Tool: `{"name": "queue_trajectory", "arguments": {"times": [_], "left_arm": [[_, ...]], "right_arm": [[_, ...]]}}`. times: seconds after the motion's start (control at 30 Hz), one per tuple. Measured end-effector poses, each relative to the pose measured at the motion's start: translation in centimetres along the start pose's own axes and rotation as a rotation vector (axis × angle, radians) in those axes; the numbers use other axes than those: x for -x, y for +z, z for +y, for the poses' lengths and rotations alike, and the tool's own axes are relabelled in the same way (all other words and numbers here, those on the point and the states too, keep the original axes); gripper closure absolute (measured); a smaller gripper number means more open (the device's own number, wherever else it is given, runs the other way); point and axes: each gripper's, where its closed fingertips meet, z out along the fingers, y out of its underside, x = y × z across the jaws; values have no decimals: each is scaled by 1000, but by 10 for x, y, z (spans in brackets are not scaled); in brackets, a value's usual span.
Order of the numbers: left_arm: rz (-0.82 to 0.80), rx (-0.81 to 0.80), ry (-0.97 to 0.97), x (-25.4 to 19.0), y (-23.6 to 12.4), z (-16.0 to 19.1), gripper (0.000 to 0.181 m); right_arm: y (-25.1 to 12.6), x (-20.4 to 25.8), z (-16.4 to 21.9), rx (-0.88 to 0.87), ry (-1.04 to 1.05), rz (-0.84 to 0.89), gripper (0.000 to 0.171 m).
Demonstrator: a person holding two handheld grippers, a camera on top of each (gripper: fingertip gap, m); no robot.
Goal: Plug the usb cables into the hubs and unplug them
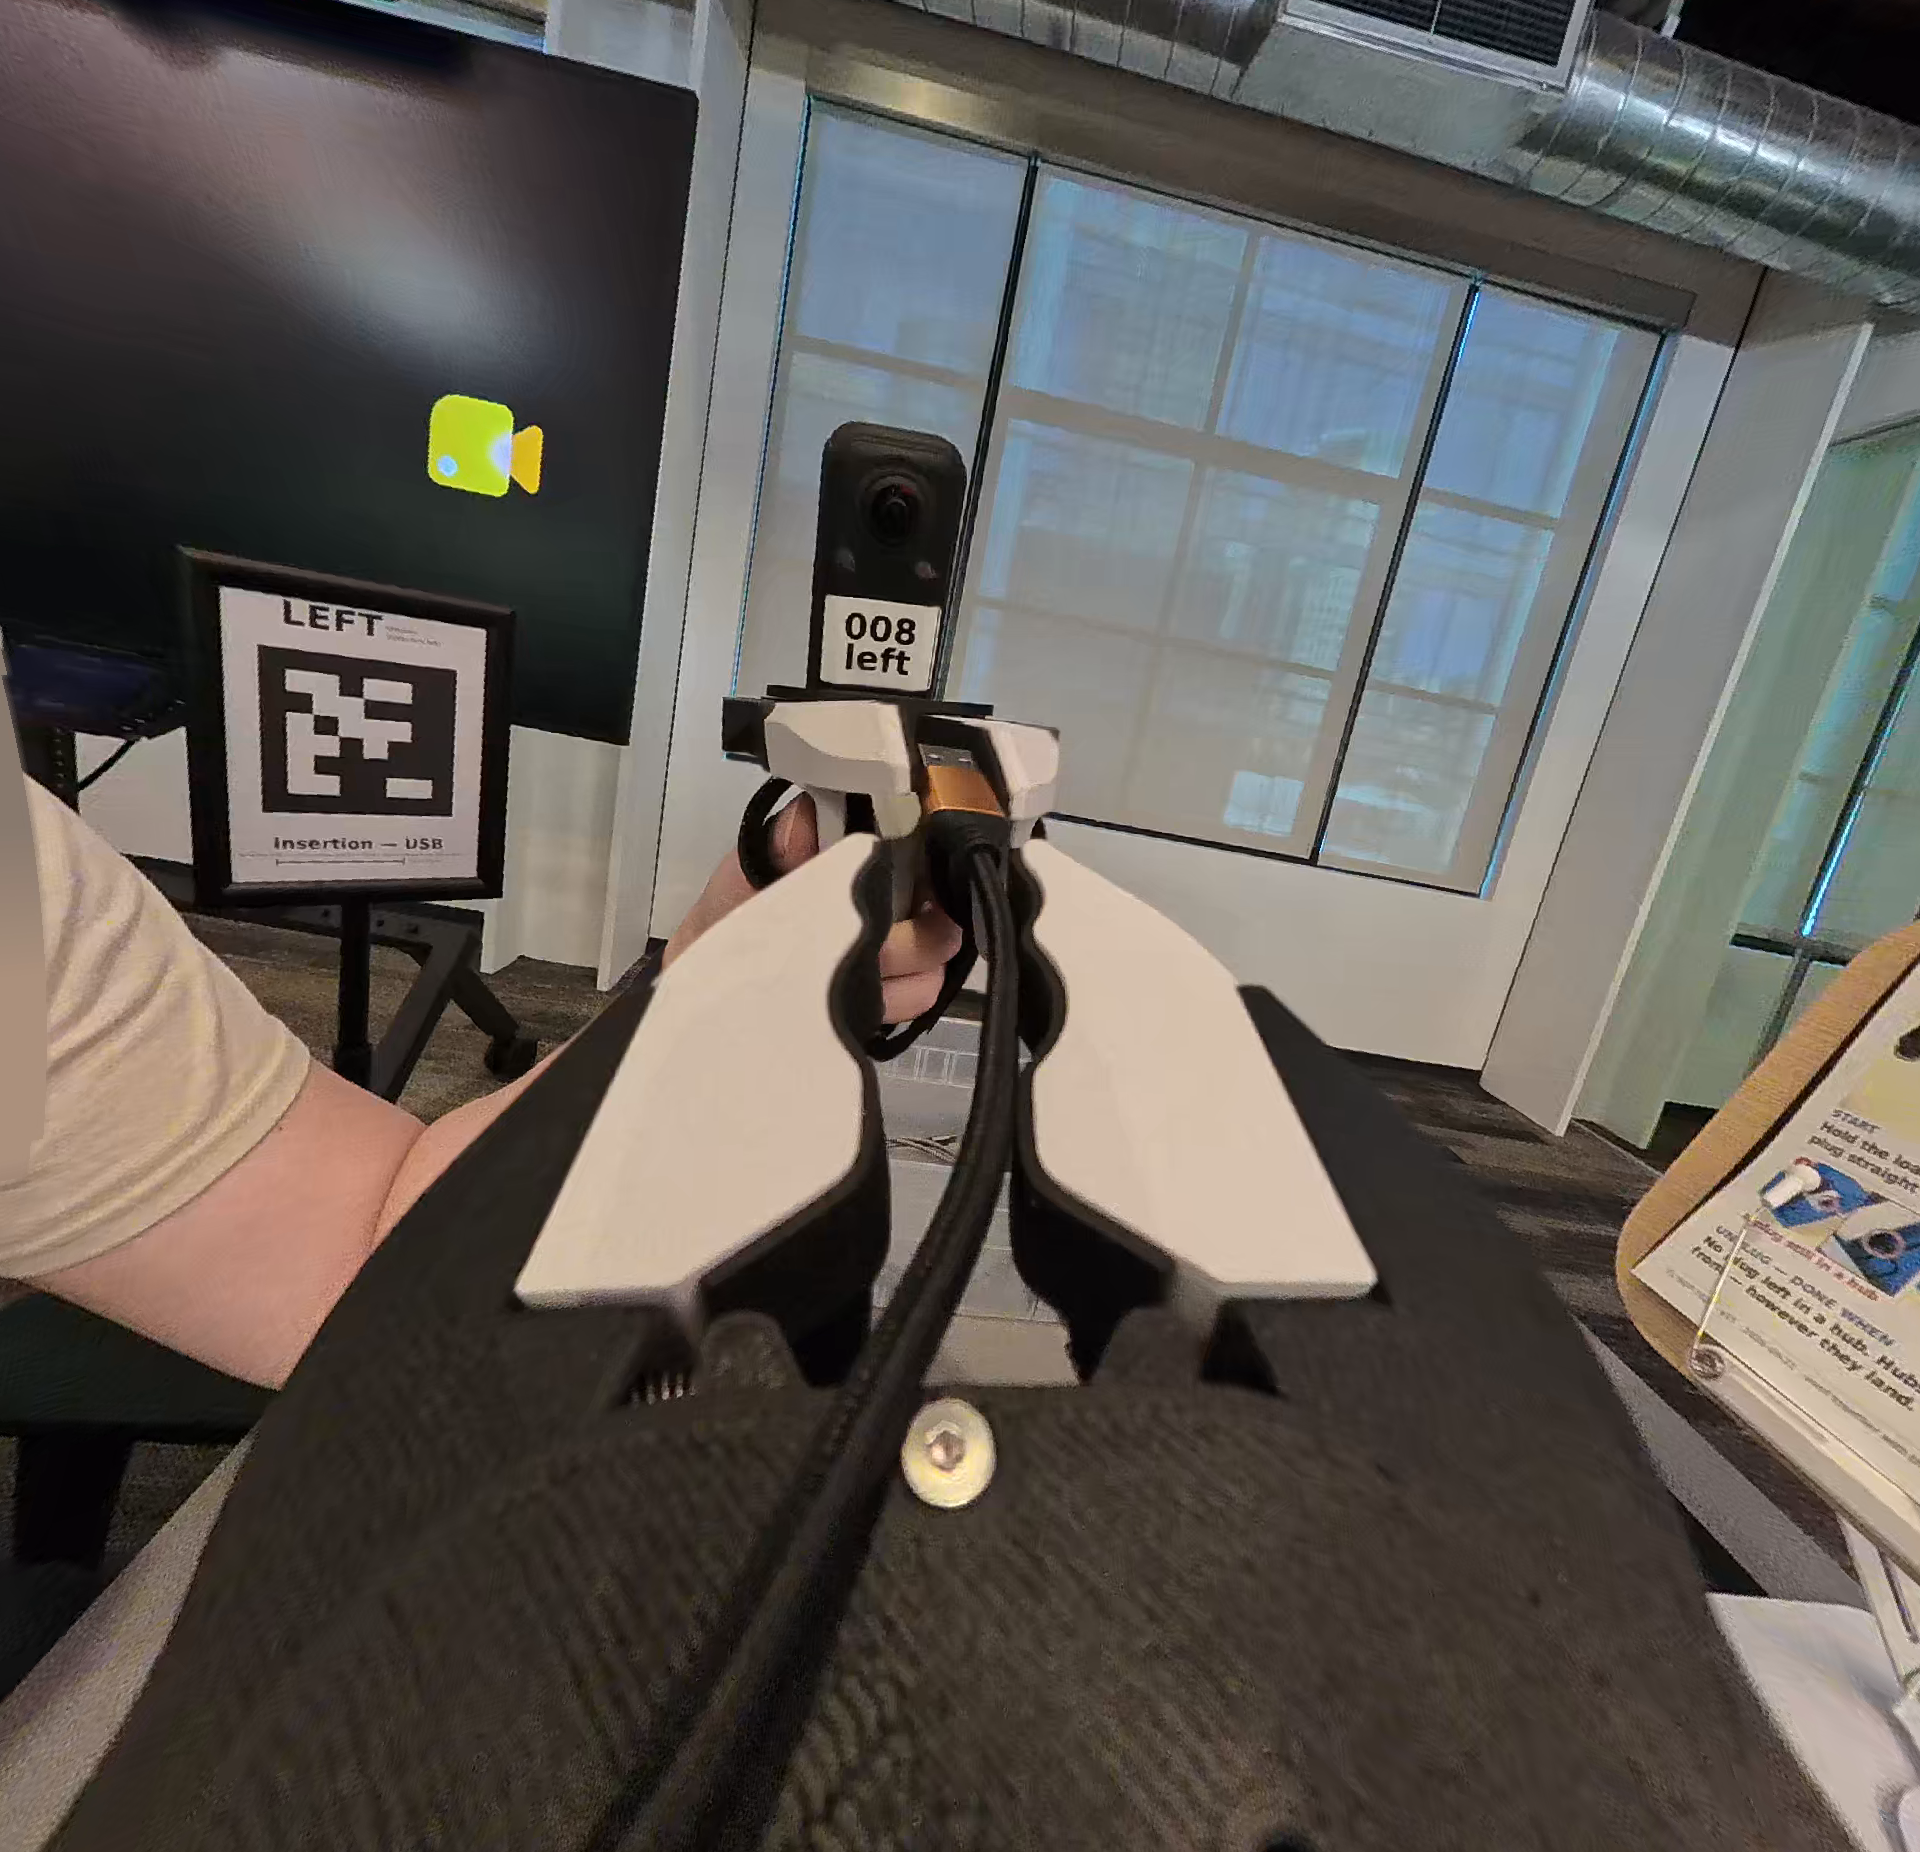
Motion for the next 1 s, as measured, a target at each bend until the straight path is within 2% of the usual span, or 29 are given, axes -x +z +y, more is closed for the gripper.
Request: {"name": "queue_trajectory", "arguments": {"times": [0.37,0.5,0.67,0.77,1.0], "left_arm": [[-3,32,25,4,1,7,166],[-36,29,-13,11,0,9,166],[-93,-1,-84,30,-10,10,147],[-69,12,-87,30,-6,16,146],[-14,-24,-232,36,-3,19,148]], "right_arm": [[-5,-6,1,35,37,-1,157],[-7,-11,2,71,-92,64,157],[-17,-21,1,121,-339,182,157],[-16,-21,2,131,-347,184,157],[-18,-22,5,167,-457,210,157]]}}
